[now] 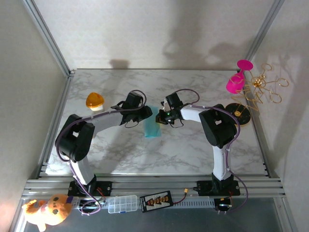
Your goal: Fold a paper plane with a square sheet of paper (pick it up from the middle)
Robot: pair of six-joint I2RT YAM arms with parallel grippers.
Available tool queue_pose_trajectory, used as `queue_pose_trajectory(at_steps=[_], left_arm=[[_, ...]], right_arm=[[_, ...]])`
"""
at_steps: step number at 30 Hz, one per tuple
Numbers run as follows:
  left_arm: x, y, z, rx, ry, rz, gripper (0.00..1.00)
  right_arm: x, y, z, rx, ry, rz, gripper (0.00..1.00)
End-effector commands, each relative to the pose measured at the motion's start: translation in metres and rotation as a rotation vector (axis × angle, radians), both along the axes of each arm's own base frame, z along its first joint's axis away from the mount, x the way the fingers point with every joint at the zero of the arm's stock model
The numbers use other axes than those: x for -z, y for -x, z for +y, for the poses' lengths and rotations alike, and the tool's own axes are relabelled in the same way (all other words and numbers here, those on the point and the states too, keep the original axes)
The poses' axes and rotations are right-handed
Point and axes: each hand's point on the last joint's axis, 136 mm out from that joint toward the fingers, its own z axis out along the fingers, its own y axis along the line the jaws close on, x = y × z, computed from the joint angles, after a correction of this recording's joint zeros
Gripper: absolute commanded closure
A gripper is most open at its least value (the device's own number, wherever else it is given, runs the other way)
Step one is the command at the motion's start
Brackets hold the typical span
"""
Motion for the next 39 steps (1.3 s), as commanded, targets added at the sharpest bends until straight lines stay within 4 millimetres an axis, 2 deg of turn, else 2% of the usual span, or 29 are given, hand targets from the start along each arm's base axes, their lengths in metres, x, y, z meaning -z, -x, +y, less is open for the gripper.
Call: queue_pose_trajectory(at_steps=[1, 4, 9, 19, 23, 29, 32, 34, 39], left_arm=[[0.014, 0.01, -0.023, 0.08, 0.032, 0.066, 0.73], [0.027, 0.011, -0.028, 0.096, -0.022, 0.109, 0.76], [0.054, 0.013, -0.017, 0.077, -0.137, 0.165, 0.83], [0.078, 0.017, -0.004, 0.062, -0.206, 0.206, 0.87], [0.084, 0.022, 0.006, 0.072, -0.21, 0.221, 0.87], [0.096, 0.039, 0.035, 0.141, -0.135, 0.267, 0.84], [0.096, 0.038, 0.05, 0.148, -0.116, 0.273, 0.84], [0.089, 0.033, 0.057, 0.142, -0.103, 0.255, 0.84], [0.048, 0.019, 0.061, 0.12, -0.086, 0.171, 0.84]], right_arm=[[0.098, 0.052, -0.062, 0.044, 0.33, 0.202, 0.98], [0.102, 0.054, -0.064, 0.044, 0.341, 0.208, 0.98], [0.104, 0.055, -0.067, 0.053, 0.357, 0.209, 0.98], [0.11, 0.058, -0.074, 0.059, 0.392, 0.215, 0.98], [0.113, 0.061, -0.079, 0.059, 0.423, 0.219, 0.99], [0.126, 0.074, -0.1, 0.065, 0.529, 0.234, 1.0], [0.133, 0.08, -0.106, 0.057, 0.56, 0.243, 1.0], [0.134, 0.082, -0.108, 0.055, 0.577, 0.242, 1.0], [0.13, 0.077, -0.111, 0.071, 0.597, 0.22, 1.0]])
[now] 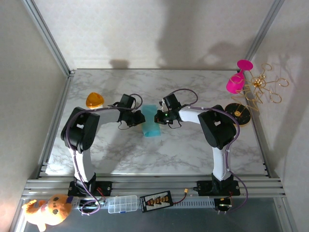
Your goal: Fold a paper plane with a square sheet of paper (pick it up from the middle)
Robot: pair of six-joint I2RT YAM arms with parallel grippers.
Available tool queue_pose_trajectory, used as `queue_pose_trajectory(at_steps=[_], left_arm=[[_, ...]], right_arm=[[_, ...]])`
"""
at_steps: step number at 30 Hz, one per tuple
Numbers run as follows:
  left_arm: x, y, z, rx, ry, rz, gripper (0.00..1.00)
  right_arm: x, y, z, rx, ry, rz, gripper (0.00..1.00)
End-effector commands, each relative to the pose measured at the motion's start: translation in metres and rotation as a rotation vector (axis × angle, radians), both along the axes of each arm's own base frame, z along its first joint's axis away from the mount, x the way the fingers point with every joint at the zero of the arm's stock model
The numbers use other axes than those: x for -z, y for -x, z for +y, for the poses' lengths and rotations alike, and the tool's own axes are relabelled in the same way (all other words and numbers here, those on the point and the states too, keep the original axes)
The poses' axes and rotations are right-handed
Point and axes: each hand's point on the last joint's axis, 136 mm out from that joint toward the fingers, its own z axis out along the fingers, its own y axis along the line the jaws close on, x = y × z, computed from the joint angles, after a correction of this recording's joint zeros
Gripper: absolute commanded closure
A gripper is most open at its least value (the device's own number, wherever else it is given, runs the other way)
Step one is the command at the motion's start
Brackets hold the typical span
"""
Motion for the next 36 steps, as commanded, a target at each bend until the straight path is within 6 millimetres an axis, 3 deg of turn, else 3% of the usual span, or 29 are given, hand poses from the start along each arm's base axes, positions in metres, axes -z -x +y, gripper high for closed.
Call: queue_pose_trajectory(at_steps=[1, 4, 6, 9, 13, 19, 26, 32, 36], left_arm=[[-0.018, 0.007, 0.016, -0.018, -0.039, -0.007, 0.85], [-0.036, 0.006, 0.002, -0.037, 0.039, -0.045, 0.85], [-0.037, 0.009, -0.012, -0.039, 0.091, -0.048, 0.85], [-0.028, 0.015, -0.03, -0.029, 0.125, -0.031, 0.85], [-0.006, 0.024, -0.038, -0.021, 0.11, 0.015, 0.86], [0.019, 0.04, -0.028, -0.014, 0.06, 0.069, 0.86], [0.043, 0.073, -0.004, -0.017, -0.029, 0.136, 0.86], [0.04, 0.096, 0.011, -0.015, -0.062, 0.154, 0.86], [0.019, 0.088, 0.021, -0.044, -0.1, 0.112, 0.86]], right_arm=[[0.118, 0.076, -0.109, 0.076, 0.52, 0.269, 1.0], [0.118, 0.076, -0.107, 0.076, 0.522, 0.266, 1.0], [0.118, 0.076, -0.107, 0.076, 0.523, 0.266, 1.0], [0.119, 0.078, -0.108, 0.078, 0.524, 0.272, 1.0], [0.119, 0.078, -0.107, 0.081, 0.523, 0.272, 1.0], [0.12, 0.079, -0.109, 0.083, 0.53, 0.275, 1.0], [0.122, 0.079, -0.109, 0.088, 0.531, 0.281, 1.0], [0.122, 0.079, -0.108, 0.09, 0.528, 0.283, 1.0], [0.124, 0.079, -0.109, 0.089, 0.534, 0.282, 1.0]])
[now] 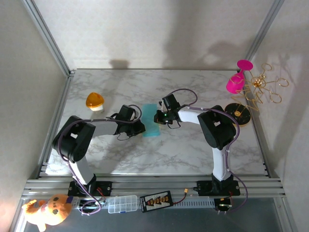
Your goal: Fold a paper plane with a square sheet of paper (pick it up from the middle)
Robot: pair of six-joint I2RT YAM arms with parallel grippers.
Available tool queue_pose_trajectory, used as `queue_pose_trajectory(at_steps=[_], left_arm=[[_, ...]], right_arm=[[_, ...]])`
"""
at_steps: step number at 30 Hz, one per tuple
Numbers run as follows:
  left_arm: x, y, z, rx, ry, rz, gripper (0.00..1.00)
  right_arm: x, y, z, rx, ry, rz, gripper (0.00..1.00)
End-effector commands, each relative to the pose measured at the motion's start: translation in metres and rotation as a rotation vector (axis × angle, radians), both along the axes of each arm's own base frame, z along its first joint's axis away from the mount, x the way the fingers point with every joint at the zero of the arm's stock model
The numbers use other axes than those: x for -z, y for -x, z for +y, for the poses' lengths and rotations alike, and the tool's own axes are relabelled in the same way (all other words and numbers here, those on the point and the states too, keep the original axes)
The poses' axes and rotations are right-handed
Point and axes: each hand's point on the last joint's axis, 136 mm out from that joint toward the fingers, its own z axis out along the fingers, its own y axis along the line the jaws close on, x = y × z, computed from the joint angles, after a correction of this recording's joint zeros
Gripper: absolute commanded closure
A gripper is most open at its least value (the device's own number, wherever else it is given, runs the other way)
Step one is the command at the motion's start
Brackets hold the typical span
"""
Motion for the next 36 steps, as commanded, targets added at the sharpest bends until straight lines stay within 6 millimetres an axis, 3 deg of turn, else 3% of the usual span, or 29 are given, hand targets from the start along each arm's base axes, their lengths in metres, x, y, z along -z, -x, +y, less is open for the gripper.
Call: queue_pose_trajectory(at_steps=[1, 6, 8, 14, 17, 25, 36], left_arm=[[0.006, 0.022, 0.03, -0.036, -0.127, 0.087, 0.86], [-0.043, -0.018, 0.0, -0.077, 0.026, -0.05, 0.86], [-0.043, -0.026, -0.012, -0.081, 0.06, -0.061, 0.86], [-0.009, -0.033, -0.034, -0.043, 0.044, 0.007, 0.87], [0.001, -0.025, -0.034, -0.017, 0.033, 0.032, 0.87], [0.017, 0.013, -0.01, 0.062, -0.078, 0.073, 0.87], [0.03, 0.067, 0.007, 0.159, -0.158, 0.135, 0.89]], right_arm=[[0.124, 0.08, -0.11, 0.08, 0.515, 0.297, 1.0], [0.125, 0.08, -0.11, 0.084, 0.512, 0.3, 1.0], [0.125, 0.08, -0.11, 0.085, 0.51, 0.3, 1.0], [0.126, 0.081, -0.108, 0.083, 0.507, 0.304, 1.0], [0.126, 0.08, -0.108, 0.083, 0.504, 0.304, 1.0], [0.129, 0.081, -0.108, 0.083, 0.506, 0.311, 1.0], [0.133, 0.08, -0.107, 0.092, 0.502, 0.313, 1.0]])
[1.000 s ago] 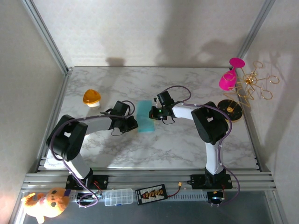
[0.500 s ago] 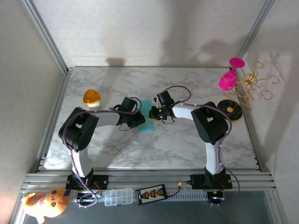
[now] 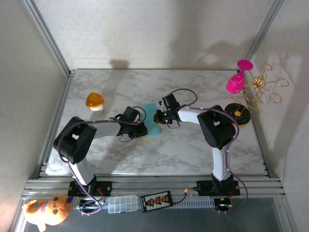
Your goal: Fold a paper plane with a square sheet of paper (pick it up from the middle)
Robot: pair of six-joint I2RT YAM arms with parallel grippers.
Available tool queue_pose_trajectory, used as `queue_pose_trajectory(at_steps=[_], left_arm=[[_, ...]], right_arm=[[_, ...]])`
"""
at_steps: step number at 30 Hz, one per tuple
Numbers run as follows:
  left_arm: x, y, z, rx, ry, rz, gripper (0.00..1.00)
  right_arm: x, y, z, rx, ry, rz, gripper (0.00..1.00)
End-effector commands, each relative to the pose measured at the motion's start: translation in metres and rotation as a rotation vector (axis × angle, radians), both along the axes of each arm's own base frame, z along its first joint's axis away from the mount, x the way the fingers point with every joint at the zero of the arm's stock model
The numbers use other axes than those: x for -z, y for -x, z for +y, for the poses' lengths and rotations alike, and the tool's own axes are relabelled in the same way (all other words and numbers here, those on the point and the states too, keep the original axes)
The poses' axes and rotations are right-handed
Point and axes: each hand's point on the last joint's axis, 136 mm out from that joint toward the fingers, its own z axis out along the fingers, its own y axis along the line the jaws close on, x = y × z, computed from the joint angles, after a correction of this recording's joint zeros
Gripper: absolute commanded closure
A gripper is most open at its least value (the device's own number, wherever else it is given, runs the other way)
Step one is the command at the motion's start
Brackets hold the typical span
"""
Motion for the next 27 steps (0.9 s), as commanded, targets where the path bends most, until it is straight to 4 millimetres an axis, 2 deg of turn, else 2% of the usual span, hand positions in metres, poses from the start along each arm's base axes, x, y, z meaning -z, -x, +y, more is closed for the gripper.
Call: queue_pose_trajectory(at_steps=[1, 4, 6, 8, 10, 12, 13, 16, 19, 23, 27], left_arm=[[0.028, 0.053, 0.027, 0.045, -0.128, 0.156, 0.89], [0.025, 0.059, 0.031, 0.051, -0.134, 0.158, 0.89], [0.009, 0.05, 0.025, 0.045, -0.1, 0.119, 0.89], [-0.026, 0.029, 0.006, 0.029, 0.005, 0.027, 0.87], [-0.056, 0.006, -0.005, 0.005, 0.057, -0.069, 0.87], [-0.073, -0.016, -0.009, -0.03, 0.066, -0.141, 0.86], [-0.075, -0.027, -0.009, -0.046, 0.053, -0.162, 0.86], [-0.063, -0.051, -0.004, -0.09, -0.006, -0.169, 0.87], [-0.045, -0.065, -0.003, -0.107, -0.021, -0.153, 0.88], [-0.023, -0.07, -0.001, -0.099, -0.044, -0.119, 0.88], [0.001, -0.059, 0.008, -0.102, -0.061, -0.067, 0.88]], right_arm=[[0.132, 0.082, -0.109, 0.083, 0.507, 0.312, 1.0], [0.132, 0.083, -0.109, 0.082, 0.509, 0.313, 1.0], [0.133, 0.083, -0.11, 0.081, 0.511, 0.313, 1.0], [0.133, 0.084, -0.111, 0.082, 0.515, 0.312, 1.0], [0.133, 0.084, -0.112, 0.084, 0.518, 0.31, 1.0], [0.133, 0.084, -0.111, 0.084, 0.516, 0.31, 1.0], [0.133, 0.083, -0.111, 0.084, 0.514, 0.309, 1.0], [0.133, 0.082, -0.111, 0.086, 0.515, 0.307, 1.0], [0.133, 0.082, -0.11, 0.081, 0.515, 0.309, 1.0], [0.133, 0.083, -0.111, 0.074, 0.52, 0.31, 1.0], [0.134, 0.085, -0.112, 0.073, 0.522, 0.315, 1.0]])
